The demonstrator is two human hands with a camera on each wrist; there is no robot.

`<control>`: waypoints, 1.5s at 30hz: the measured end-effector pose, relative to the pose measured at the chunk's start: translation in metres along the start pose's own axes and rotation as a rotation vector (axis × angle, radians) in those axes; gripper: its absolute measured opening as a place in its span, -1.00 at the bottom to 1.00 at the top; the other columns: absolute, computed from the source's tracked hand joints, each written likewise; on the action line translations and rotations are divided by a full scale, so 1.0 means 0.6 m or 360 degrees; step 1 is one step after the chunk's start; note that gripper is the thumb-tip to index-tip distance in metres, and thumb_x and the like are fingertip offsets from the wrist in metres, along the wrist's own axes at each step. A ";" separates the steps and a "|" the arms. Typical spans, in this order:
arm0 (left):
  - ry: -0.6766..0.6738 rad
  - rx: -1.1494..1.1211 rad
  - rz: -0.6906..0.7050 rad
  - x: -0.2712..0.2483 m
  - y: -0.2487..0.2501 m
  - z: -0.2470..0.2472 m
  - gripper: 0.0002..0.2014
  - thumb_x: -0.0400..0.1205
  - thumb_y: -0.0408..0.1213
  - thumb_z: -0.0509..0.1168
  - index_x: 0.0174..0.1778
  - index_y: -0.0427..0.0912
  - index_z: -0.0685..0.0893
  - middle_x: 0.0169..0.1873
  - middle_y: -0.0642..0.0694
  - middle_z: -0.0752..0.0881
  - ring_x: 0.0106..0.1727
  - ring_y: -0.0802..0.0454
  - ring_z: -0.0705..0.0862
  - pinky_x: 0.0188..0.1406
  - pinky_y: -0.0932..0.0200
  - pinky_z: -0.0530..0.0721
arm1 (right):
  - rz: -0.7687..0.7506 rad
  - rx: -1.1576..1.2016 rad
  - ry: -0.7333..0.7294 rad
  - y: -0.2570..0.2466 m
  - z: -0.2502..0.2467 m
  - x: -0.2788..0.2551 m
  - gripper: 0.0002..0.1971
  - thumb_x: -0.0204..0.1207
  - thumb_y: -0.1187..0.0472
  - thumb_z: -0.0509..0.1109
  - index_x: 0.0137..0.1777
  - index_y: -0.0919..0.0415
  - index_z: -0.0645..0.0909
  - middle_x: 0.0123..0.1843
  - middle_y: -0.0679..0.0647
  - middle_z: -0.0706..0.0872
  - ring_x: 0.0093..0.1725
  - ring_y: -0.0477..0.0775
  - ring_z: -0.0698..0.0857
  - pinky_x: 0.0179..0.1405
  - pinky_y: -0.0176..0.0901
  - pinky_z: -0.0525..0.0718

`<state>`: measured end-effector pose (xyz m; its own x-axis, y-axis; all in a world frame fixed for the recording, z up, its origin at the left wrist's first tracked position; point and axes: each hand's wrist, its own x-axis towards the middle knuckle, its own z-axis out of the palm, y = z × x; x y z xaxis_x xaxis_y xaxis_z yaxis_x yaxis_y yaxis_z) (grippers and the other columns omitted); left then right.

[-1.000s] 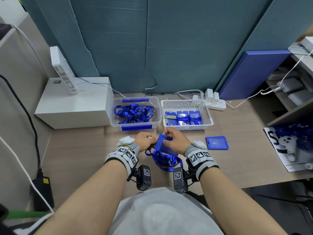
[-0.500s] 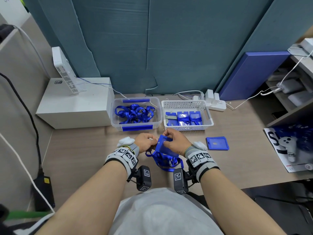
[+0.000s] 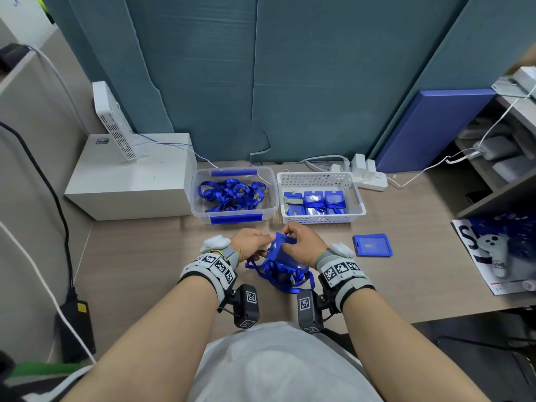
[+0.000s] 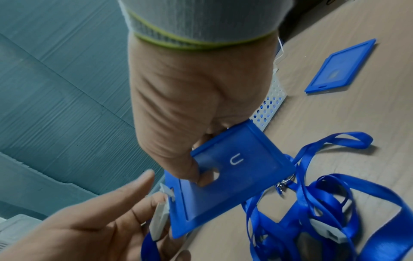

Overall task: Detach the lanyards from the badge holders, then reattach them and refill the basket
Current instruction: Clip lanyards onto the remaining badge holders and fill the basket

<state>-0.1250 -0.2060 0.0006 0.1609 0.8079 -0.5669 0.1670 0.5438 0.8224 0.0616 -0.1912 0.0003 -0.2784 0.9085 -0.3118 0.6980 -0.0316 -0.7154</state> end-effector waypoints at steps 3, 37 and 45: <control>-0.0037 0.0164 0.0116 -0.001 -0.005 -0.003 -0.81 0.54 -0.15 0.56 -0.23 -0.17 0.74 -0.38 -0.06 0.79 -0.34 0.06 0.77 -0.42 0.26 0.57 | 0.0004 -0.0053 -0.0024 0.003 0.002 0.001 -0.85 0.48 0.25 0.44 -0.05 0.01 0.55 -0.10 0.03 0.73 -0.15 0.05 0.64 -0.21 -0.13 0.58; 0.0113 0.0268 0.0599 0.017 0.066 0.002 -0.58 0.57 -0.67 0.35 0.20 -0.11 0.74 0.10 -0.08 0.81 0.15 0.05 0.78 0.16 0.21 0.75 | 0.0131 0.0227 -0.0037 -0.034 -0.108 -0.015 -0.90 0.60 0.38 0.45 0.01 0.18 0.73 -0.10 0.10 0.75 -0.19 -0.01 0.67 -0.16 -0.19 0.64; 0.0063 0.0155 0.0565 0.034 0.119 0.040 -0.67 0.60 -0.69 0.24 0.14 -0.28 0.73 -0.10 -0.08 0.79 -0.14 0.24 0.73 -0.04 0.38 0.65 | 0.0044 0.0376 0.0056 -0.056 -0.187 -0.003 -0.85 0.60 0.40 0.41 -0.07 0.13 0.71 -0.22 0.02 0.72 -0.29 -0.08 0.60 -0.24 -0.27 0.57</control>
<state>-0.0862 -0.1562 0.0464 0.1882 0.9516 -0.2431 0.1994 0.2053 0.9582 0.1127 -0.1453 0.0949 -0.2351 0.9197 -0.3144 0.5303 -0.1497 -0.8345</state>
